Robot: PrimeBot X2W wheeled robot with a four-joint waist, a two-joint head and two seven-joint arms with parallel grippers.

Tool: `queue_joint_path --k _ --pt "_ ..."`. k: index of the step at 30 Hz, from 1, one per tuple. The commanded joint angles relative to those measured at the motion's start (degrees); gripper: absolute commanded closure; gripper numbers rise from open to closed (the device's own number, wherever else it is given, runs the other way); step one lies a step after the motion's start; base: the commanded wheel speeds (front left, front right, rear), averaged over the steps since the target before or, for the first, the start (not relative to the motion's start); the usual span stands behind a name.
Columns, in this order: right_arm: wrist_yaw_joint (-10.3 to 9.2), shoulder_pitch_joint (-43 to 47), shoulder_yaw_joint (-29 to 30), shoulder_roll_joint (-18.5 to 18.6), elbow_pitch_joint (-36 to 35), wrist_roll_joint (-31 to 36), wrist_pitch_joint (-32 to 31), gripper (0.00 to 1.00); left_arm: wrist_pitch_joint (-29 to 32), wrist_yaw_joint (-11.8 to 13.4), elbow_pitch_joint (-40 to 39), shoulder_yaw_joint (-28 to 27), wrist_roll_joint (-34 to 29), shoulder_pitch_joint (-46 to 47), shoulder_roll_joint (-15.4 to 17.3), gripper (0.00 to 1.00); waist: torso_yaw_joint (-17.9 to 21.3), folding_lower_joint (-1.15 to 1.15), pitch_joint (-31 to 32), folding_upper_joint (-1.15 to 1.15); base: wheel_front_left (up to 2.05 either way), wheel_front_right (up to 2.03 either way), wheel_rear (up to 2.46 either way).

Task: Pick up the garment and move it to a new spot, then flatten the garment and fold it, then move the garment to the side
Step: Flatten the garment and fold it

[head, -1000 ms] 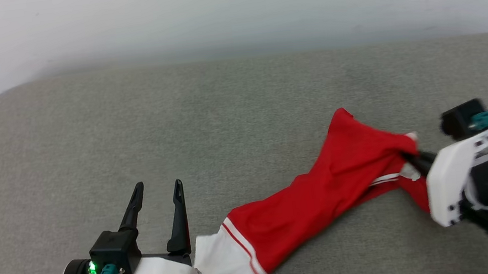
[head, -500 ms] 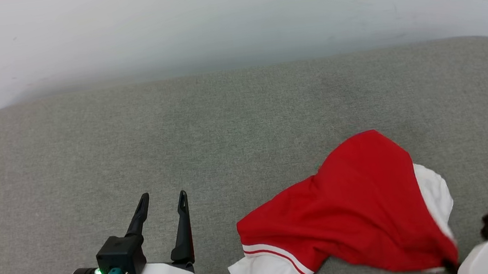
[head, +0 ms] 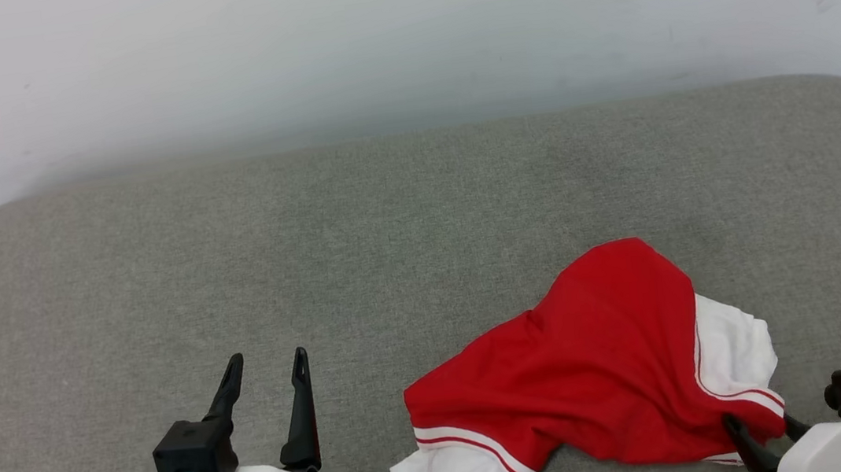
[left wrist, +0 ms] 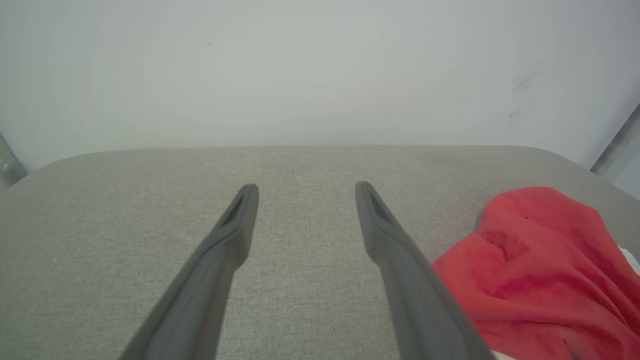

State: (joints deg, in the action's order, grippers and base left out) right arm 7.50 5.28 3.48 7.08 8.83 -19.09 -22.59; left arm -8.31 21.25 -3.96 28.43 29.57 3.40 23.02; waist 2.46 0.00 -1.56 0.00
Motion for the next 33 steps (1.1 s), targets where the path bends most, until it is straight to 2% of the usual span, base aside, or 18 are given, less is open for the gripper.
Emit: queue_joint_path --k 1,4,10,16,19,24,29,33 --pt "-0.02 -0.05 -0.47 0.53 -1.71 -0.13 1.26 0.00 -0.40 0.36 0.27 -0.41 0.38 -0.98 0.25 0.00 0.27 0.00 0.95 0.00 0.00 0.00 0.00" --pt "-0.02 0.93 -0.90 1.23 -5.46 0.34 3.55 0.00 -0.38 0.86 0.02 -0.93 0.86 -1.86 0.48 0.00 0.48 0.00 1.81 0.00 0.00 0.00 0.00" --pt "-0.02 1.44 -0.12 0.30 -12.31 2.66 10.66 0.00 -0.14 1.49 -0.20 -1.72 1.48 -2.99 0.99 0.00 0.51 0.00 2.63 0.00 0.00 0.00 0.00" --pt "-0.02 -0.62 -0.92 -1.05 -16.35 6.71 17.02 0.00 2.19 2.34 0.22 -1.76 1.98 -3.54 2.06 0.00 0.35 0.00 3.30 0.00 0.00 0.00 0.00" --pt "-0.02 -0.69 -1.52 -1.31 -17.33 7.58 18.19 0.00 4.02 2.26 -0.14 -1.26 2.32 -3.69 2.60 0.00 0.45 0.00 3.32 0.00 0.00 0.00 0.00" --pt "-0.02 -1.06 -2.67 -1.82 -18.90 8.30 18.98 0.00 12.46 0.28 -1.73 2.81 2.78 -1.52 3.86 0.00 0.81 0.00 2.80 0.00 0.00 0.00 0.00" --pt "-0.02 -1.75 -3.63 -2.11 -20.50 8.32 18.77 0.00 23.34 -3.32 -2.12 8.50 3.36 0.43 5.57 0.00 1.51 0.00 1.19 0.00 0.00 0.00 0.00" --pt "-0.02 -2.52 -4.20 -1.70 -21.14 8.05 18.95 0.00 29.52 -6.07 -1.79 12.26 3.85 2.05 6.04 0.00 2.09 0.00 -1.17 0.00 0.00 0.00 0.00"
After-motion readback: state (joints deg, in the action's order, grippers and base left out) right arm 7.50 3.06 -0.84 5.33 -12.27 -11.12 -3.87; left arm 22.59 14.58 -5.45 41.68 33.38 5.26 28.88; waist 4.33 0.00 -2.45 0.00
